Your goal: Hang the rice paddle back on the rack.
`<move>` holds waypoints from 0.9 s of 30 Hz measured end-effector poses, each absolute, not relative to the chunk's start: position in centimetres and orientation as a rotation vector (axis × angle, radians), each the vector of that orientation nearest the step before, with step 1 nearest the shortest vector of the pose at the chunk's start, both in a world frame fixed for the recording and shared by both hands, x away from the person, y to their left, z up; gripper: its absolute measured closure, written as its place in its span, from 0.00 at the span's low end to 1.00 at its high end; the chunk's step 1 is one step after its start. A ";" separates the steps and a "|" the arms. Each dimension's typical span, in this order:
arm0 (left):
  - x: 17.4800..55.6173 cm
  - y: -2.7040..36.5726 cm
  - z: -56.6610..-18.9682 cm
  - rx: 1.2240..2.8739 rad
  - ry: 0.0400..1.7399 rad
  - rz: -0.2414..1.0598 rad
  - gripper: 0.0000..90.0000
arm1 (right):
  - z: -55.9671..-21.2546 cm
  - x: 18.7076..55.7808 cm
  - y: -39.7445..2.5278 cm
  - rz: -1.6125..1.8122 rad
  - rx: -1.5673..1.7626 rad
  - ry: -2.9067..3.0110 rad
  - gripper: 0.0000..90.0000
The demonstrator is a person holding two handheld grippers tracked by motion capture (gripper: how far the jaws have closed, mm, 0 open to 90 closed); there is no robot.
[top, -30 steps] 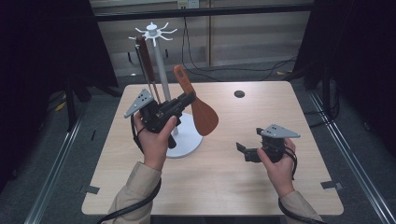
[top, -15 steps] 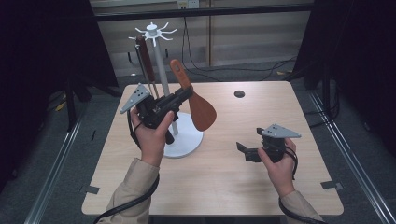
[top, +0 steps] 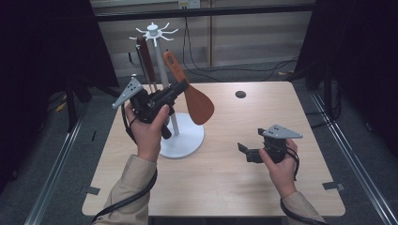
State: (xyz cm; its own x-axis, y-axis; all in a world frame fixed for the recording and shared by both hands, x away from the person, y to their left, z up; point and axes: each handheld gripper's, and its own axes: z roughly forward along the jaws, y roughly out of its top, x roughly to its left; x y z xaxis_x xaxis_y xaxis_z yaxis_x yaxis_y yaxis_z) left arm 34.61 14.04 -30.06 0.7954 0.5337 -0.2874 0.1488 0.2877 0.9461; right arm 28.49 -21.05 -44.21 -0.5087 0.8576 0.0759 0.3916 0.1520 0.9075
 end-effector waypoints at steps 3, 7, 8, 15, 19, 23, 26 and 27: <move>34.7 14.3 -29.8 1.266 0.641 0.287 0.92 | -44.2 28.5 -21.1 1.332 1.183 1.972 0.04; 34.8 14.6 -29.2 1.246 0.639 0.298 0.92 | -44.2 28.5 -21.2 1.334 1.185 1.972 0.04; 34.8 14.6 -29.1 1.243 0.639 0.303 0.92 | -44.2 28.5 -21.2 1.337 1.183 1.971 0.04; 35.0 14.8 -28.5 1.240 0.634 0.314 0.92 | -44.2 28.5 -21.1 1.335 1.179 1.974 0.04; 35.1 14.8 -28.5 1.239 0.635 0.316 0.92 | -44.2 28.5 -21.1 1.335 1.180 1.976 0.04; 35.1 14.9 -28.4 1.226 0.650 0.319 0.92 | -44.2 28.5 -21.1 1.337 1.177 1.977 0.05; 35.3 15.1 -28.4 1.227 0.653 0.321 0.92 | -44.2 28.5 -21.2 1.343 1.179 1.977 0.04; 35.3 15.2 -28.4 1.229 0.652 0.326 0.92 | -44.2 28.5 -21.2 1.343 1.180 1.974 0.04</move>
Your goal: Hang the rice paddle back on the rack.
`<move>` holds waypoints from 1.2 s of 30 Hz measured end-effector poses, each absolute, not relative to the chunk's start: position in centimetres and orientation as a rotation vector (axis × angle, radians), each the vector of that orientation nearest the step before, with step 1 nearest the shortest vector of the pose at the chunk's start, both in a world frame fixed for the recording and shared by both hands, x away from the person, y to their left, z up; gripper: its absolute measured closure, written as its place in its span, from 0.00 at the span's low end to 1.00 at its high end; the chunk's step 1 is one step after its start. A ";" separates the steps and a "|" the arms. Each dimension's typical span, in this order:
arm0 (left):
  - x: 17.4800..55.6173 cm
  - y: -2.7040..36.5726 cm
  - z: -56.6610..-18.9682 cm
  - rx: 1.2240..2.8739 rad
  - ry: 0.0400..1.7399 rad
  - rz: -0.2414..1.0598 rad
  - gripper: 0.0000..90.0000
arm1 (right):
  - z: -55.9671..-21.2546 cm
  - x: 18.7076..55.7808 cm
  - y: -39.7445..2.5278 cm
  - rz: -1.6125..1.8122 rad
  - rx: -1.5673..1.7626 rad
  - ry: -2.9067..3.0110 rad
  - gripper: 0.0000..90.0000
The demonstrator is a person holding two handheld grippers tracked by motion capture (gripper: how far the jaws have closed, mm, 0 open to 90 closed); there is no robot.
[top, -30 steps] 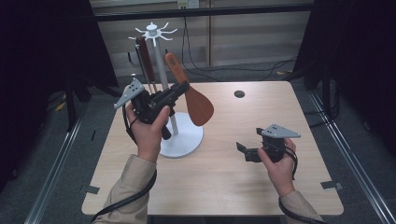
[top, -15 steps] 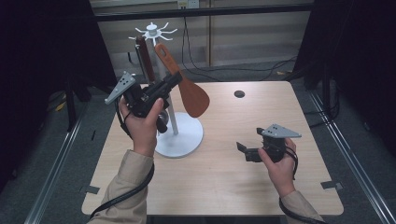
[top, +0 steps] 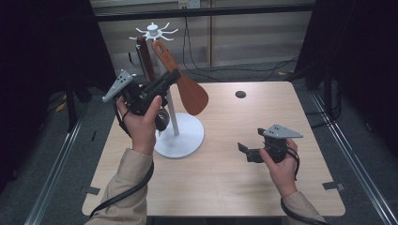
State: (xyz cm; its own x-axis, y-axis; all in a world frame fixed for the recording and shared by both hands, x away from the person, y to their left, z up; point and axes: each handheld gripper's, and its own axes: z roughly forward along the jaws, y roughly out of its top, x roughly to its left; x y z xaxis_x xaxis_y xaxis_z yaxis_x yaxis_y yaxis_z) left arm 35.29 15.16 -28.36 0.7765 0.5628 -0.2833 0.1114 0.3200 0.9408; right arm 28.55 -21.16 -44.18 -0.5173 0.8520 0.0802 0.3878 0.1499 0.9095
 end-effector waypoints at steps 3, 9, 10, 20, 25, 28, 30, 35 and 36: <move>35.4 15.2 -28.3 1.222 0.658 0.323 0.92 | -44.2 28.6 -21.1 1.349 1.178 1.970 0.04; 35.5 15.5 -28.5 1.216 0.671 0.323 0.92 | -44.1 28.6 -21.1 1.347 1.172 1.975 0.05; 35.5 15.5 -28.5 1.218 0.672 0.319 0.92 | -44.1 28.6 -21.1 1.348 1.173 1.972 0.05; 36.0 15.7 -28.9 1.198 0.693 0.306 0.92 | -44.2 28.6 -21.2 1.347 1.180 1.971 0.05; 36.2 15.8 -29.1 1.193 0.700 0.305 0.92 | -44.2 28.6 -21.2 1.349 1.178 1.969 0.05; 36.2 15.9 -29.1 1.195 0.697 0.308 0.92 | -44.2 28.6 -21.2 1.350 1.180 1.974 0.05; 36.2 15.9 -29.2 1.187 0.707 0.308 0.92 | -44.2 28.6 -21.2 1.350 1.174 1.972 0.05; 36.3 16.1 -29.4 1.172 0.717 0.316 0.91 | -44.2 28.6 -21.2 1.347 1.175 1.975 0.05; 36.3 16.2 -29.4 1.173 0.717 0.323 0.90 | -44.2 28.6 -21.2 1.351 1.175 1.977 0.05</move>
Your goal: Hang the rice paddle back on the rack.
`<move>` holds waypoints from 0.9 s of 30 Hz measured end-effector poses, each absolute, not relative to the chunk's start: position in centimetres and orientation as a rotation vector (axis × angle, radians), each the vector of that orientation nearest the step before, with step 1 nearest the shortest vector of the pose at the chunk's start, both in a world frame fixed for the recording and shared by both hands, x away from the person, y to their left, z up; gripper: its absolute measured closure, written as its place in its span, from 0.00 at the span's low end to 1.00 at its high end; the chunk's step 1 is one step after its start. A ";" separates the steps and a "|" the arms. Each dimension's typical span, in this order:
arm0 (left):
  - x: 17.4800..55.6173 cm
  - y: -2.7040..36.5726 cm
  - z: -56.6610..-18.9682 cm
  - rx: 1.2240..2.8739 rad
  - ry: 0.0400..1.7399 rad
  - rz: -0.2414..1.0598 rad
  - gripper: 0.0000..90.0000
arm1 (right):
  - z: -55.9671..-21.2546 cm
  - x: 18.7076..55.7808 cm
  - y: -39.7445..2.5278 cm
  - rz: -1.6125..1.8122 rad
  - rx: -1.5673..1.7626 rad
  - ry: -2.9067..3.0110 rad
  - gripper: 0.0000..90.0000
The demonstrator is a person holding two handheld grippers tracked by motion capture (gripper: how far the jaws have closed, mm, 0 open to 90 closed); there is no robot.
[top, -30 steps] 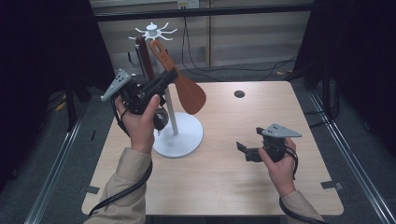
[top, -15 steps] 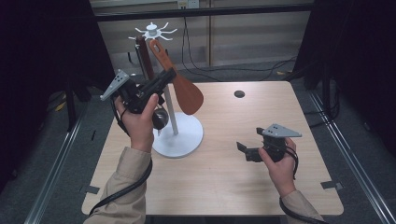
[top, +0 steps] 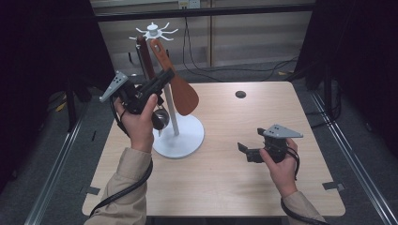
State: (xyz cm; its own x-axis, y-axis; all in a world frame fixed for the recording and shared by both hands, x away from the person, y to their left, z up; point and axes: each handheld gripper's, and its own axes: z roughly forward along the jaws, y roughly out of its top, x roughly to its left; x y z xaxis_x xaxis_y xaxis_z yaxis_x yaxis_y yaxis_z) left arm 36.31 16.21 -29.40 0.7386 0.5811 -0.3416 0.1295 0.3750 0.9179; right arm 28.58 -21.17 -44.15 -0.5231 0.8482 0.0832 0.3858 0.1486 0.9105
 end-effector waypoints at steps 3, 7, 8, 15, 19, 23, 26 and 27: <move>36.3 16.4 -29.5 1.175 0.718 0.335 0.90 | -44.2 28.6 -21.1 1.351 1.171 1.981 0.05; 36.3 16.6 -29.7 1.161 0.723 0.338 0.89 | -44.2 28.6 -21.1 1.358 1.172 1.983 0.05; 36.3 16.7 -29.7 1.163 0.724 0.342 0.88 | -44.2 28.6 -21.1 1.362 1.174 1.980 0.05; 36.2 17.0 -30.0 1.144 0.732 0.356 0.86 | -44.1 28.6 -21.0 1.361 1.175 1.982 0.05; 36.2 17.1 -30.1 1.133 0.739 0.361 0.85 | -44.2 28.6 -21.0 1.359 1.173 1.989 0.05; 36.2 17.4 -30.3 1.138 0.746 0.366 0.83 | -44.2 28.7 -20.9 1.360 1.162 1.995 0.05; 36.1 17.5 -30.4 1.140 0.748 0.369 0.83 | -44.2 28.6 -20.9 1.361 1.167 1.998 0.05; 36.1 17.4 -30.5 1.132 0.754 0.366 0.83 | -44.2 28.6 -20.9 1.360 1.165 1.999 0.05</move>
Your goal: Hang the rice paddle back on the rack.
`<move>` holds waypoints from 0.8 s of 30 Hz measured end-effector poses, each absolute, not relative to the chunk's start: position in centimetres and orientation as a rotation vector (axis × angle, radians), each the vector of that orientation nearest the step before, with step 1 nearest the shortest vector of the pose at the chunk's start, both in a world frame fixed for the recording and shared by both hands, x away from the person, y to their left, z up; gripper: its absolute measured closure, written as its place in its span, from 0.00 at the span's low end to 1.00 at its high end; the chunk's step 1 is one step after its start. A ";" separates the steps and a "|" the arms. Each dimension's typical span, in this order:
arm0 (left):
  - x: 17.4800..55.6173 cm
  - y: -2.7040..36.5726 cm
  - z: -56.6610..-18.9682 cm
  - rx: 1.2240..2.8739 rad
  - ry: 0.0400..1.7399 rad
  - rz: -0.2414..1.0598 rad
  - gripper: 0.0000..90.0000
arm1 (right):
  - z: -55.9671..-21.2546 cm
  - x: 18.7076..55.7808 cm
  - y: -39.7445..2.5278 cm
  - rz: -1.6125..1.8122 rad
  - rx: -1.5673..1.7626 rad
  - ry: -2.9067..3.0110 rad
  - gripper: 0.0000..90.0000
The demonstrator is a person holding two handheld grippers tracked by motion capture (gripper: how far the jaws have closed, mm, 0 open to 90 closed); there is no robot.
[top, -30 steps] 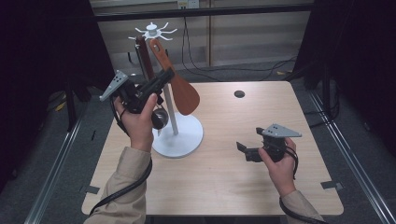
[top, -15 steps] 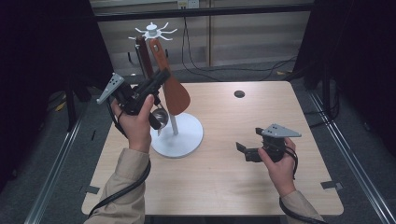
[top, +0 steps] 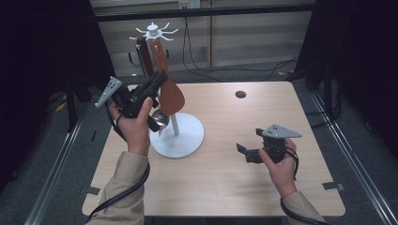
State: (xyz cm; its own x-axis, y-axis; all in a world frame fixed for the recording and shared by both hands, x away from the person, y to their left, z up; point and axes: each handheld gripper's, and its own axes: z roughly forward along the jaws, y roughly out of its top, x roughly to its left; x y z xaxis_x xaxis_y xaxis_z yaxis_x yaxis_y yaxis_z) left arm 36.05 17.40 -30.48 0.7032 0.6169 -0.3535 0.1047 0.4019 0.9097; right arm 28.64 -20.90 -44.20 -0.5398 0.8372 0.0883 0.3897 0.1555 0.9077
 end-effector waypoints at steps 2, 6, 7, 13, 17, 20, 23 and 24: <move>36.0 17.6 -30.6 1.143 0.749 0.372 0.82 | -44.2 28.6 -20.9 1.358 1.165 2.000 0.05; 35.8 17.7 -30.8 1.140 0.756 0.371 0.82 | -44.2 28.6 -20.8 1.358 1.161 1.999 0.05; 35.8 17.7 -30.9 1.138 0.759 0.374 0.81 | -44.2 28.6 -20.8 1.358 1.160 1.999 0.05; 35.5 17.8 -31.1 1.152 0.764 0.386 0.76 | -44.2 28.6 -20.7 1.357 1.161 2.009 0.05; 35.3 17.8 -31.1 1.162 0.763 0.401 0.74 | -44.2 28.6 -20.7 1.351 1.155 2.010 0.05; 35.2 17.7 -31.2 1.176 0.759 0.406 0.72 | -44.2 28.6 -20.6 1.353 1.159 2.012 0.05; 35.2 17.6 -31.3 1.174 0.759 0.408 0.71 | -44.1 28.6 -20.6 1.353 1.151 2.013 0.05; 35.1 17.5 -31.3 1.173 0.760 0.405 0.71 | -44.1 28.6 -20.6 1.351 1.149 2.016 0.05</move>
State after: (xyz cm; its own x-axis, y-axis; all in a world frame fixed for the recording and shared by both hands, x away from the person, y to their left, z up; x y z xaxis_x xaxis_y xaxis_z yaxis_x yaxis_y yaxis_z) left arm 35.13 17.52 -31.31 0.6903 0.6486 -0.3207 0.0962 0.3570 0.9291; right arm 28.60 -20.60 -44.11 -0.5502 0.8314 0.0780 0.3882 0.1719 0.9054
